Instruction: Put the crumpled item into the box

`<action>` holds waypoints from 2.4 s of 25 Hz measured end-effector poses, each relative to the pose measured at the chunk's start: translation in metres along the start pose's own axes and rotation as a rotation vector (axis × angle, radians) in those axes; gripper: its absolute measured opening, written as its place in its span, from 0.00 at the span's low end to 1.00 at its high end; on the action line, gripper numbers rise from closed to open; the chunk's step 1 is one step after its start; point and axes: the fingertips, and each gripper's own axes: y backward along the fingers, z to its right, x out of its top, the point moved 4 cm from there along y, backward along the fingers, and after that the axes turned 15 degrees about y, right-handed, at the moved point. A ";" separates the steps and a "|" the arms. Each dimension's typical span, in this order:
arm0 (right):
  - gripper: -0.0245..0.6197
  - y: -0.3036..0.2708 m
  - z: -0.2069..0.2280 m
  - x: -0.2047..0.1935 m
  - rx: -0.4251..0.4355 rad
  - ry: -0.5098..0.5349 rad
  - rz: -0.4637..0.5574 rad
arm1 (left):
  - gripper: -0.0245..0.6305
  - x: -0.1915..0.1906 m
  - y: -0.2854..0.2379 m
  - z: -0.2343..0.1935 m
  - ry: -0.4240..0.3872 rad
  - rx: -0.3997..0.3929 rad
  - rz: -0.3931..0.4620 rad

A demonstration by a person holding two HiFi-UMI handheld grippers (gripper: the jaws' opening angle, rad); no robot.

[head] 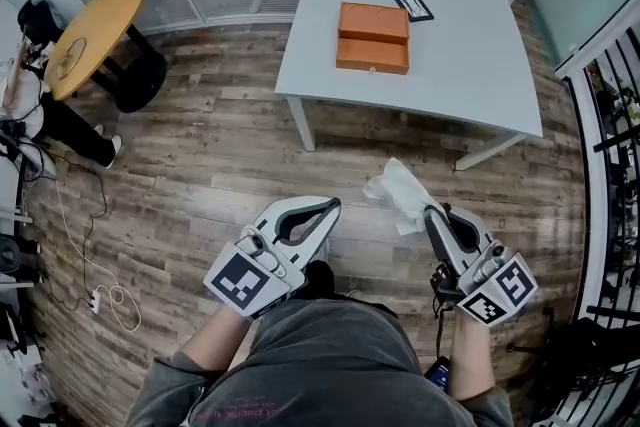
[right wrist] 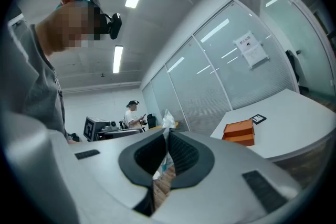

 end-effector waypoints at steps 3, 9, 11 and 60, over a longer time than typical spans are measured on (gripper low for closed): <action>0.05 -0.024 0.007 -0.001 -0.006 -0.004 -0.012 | 0.06 0.007 -0.003 -0.025 0.006 -0.011 0.001; 0.05 -0.073 0.015 0.004 -0.018 -0.005 -0.025 | 0.06 0.020 -0.005 -0.071 0.014 -0.038 -0.003; 0.05 -0.087 0.017 0.005 -0.024 -0.004 -0.028 | 0.06 0.026 -0.006 -0.085 0.015 -0.047 -0.005; 0.05 -0.216 0.180 0.001 0.019 -0.039 -0.060 | 0.06 0.067 -0.140 -0.225 0.026 -0.009 -0.037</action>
